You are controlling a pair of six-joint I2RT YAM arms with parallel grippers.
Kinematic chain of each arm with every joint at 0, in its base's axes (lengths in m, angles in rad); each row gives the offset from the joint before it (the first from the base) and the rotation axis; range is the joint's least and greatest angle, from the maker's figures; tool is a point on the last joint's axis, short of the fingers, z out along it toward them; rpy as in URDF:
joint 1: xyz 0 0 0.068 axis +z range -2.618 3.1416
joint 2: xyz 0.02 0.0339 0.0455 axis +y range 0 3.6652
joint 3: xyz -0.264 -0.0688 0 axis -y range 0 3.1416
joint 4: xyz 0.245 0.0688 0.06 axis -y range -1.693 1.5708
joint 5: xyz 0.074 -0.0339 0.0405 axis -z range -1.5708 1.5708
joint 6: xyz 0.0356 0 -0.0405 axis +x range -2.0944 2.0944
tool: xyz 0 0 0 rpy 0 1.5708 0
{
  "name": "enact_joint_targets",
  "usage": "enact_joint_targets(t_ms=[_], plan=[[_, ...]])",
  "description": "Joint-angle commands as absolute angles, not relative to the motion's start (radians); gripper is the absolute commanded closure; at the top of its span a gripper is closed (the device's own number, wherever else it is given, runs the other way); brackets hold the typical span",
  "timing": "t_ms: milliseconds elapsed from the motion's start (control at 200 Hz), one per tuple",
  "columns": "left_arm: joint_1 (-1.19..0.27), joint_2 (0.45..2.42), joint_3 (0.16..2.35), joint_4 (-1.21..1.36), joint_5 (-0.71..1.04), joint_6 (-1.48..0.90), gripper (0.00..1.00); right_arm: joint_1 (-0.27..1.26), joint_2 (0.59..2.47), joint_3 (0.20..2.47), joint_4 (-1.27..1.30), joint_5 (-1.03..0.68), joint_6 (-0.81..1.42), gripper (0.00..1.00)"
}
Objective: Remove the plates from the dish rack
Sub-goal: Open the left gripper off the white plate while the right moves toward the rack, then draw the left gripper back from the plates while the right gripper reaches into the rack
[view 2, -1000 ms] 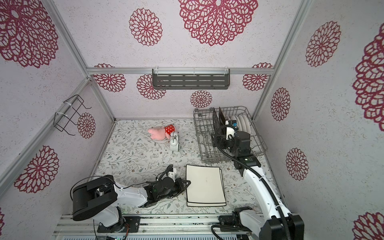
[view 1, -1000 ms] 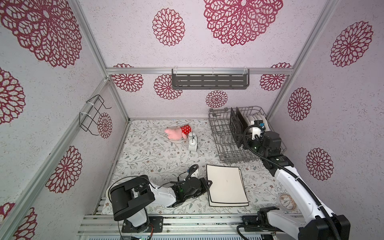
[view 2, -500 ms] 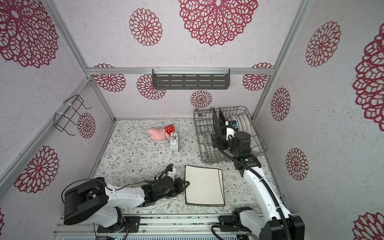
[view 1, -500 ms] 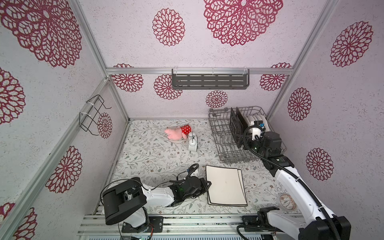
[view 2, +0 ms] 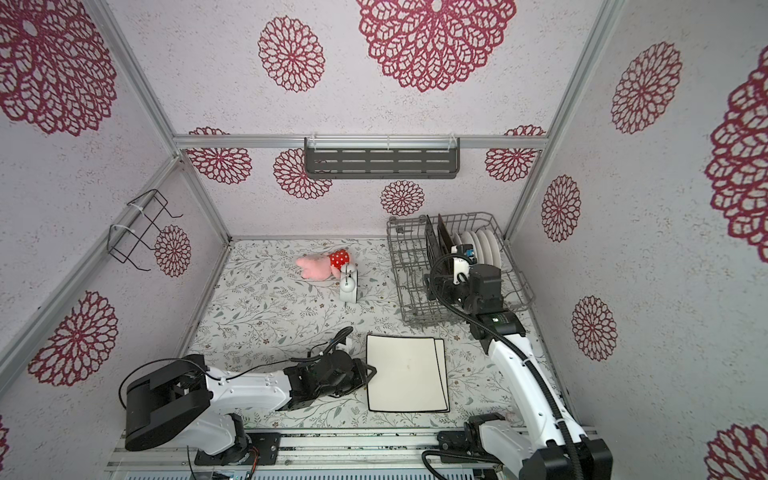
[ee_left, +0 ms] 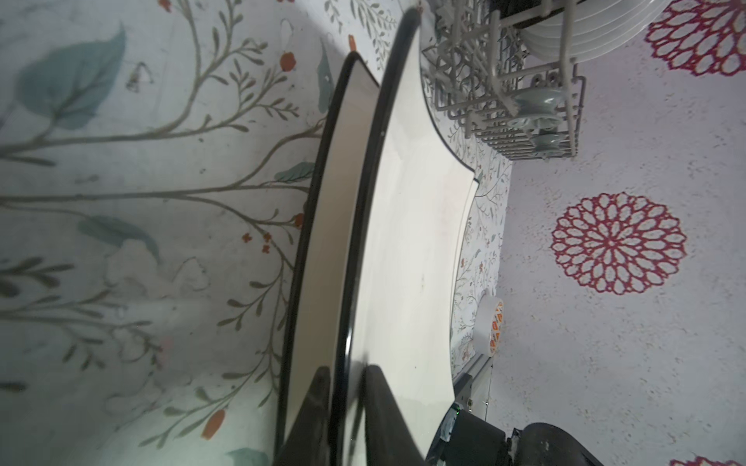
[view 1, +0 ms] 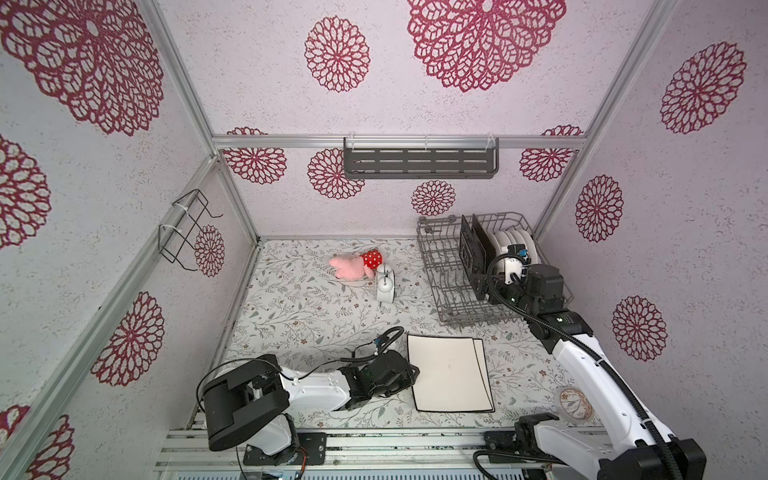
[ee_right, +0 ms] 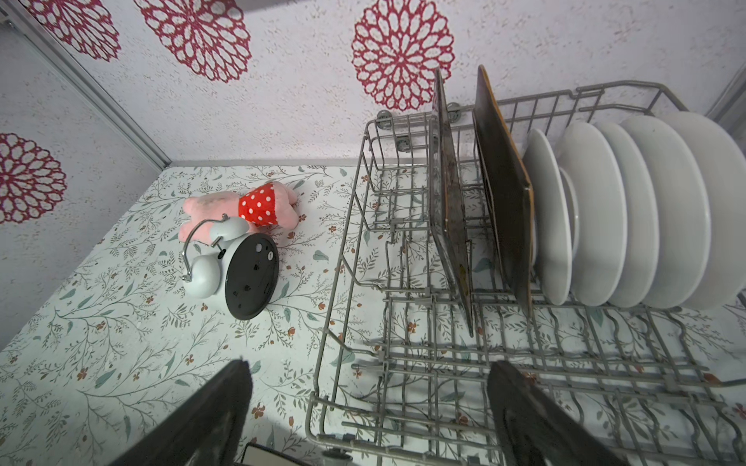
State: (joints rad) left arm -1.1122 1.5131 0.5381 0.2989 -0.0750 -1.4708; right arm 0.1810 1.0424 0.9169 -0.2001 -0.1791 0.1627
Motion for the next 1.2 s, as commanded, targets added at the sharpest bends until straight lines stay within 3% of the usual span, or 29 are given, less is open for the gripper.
enact_joint_targets(t_ms=[0, 555, 921, 1191], plan=[[-1.103, 1.509, 0.558, 0.287, -0.068, -1.465, 0.80, 0.176, 0.999, 0.953, -0.289, -0.155, 0.151, 0.05], [-1.047, 1.536, 0.622, 0.156, -0.011, -1.373, 0.72, 0.178, 0.857, 0.829, -0.710, -0.179, 0.352, 0.15], [-1.014, 1.600, 0.831, -0.179, -0.008, -1.145, 0.68, 0.186, 0.914, 0.723, -0.719, -0.149, 0.416, 0.16], [-0.999, 1.609, 0.862, -0.261, -0.024, -1.089, 0.66, 0.215, 0.953, 0.715, -0.705, -0.126, 0.438, 0.21]])
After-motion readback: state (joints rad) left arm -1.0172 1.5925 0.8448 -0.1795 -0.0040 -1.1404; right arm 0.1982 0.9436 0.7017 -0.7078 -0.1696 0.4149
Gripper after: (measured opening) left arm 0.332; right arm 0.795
